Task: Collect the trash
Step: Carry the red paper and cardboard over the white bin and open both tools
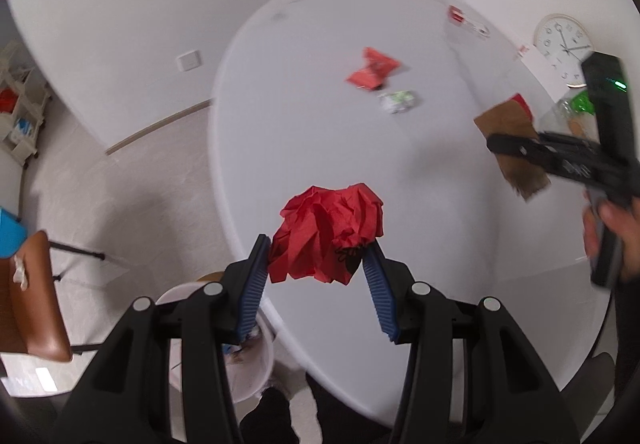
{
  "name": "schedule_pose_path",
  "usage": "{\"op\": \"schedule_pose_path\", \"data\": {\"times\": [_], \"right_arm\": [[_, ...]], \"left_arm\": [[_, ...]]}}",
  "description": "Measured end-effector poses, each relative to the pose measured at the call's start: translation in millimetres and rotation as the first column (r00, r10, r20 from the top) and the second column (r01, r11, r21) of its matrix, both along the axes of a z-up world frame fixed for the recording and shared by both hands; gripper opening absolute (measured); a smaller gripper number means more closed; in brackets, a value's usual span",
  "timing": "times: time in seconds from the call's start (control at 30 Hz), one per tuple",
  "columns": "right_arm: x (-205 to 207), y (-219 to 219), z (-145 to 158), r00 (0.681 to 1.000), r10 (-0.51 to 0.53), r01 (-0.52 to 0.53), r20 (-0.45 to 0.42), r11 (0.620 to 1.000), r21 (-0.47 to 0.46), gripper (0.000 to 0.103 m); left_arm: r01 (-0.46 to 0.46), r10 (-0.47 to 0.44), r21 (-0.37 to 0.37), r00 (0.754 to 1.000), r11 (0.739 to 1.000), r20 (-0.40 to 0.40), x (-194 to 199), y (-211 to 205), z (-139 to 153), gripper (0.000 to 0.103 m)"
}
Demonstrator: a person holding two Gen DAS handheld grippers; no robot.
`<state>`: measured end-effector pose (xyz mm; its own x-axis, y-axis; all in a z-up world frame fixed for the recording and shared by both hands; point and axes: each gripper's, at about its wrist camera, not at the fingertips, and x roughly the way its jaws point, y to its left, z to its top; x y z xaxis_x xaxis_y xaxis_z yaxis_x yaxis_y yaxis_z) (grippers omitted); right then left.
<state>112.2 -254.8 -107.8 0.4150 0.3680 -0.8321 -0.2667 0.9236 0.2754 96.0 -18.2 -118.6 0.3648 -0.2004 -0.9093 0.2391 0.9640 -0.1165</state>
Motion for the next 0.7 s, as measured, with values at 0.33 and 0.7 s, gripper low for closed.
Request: {"op": "schedule_pose_path", "data": {"times": [0.33,0.7], "right_arm": [[-49,195,-31,0.981,0.164,-0.147,-0.1,0.976,0.163,0.035],[-55,280,-57,0.969,0.186,-0.18,-0.162,0.982,0.053,0.036]], "left_arm": [[-0.092,0.096,0.076,0.994,0.993,-0.049,-45,120,-46,0.046],[-0.153,0.154,0.018,0.965,0.988,-0.211,-68,188,-121,0.08]]}}
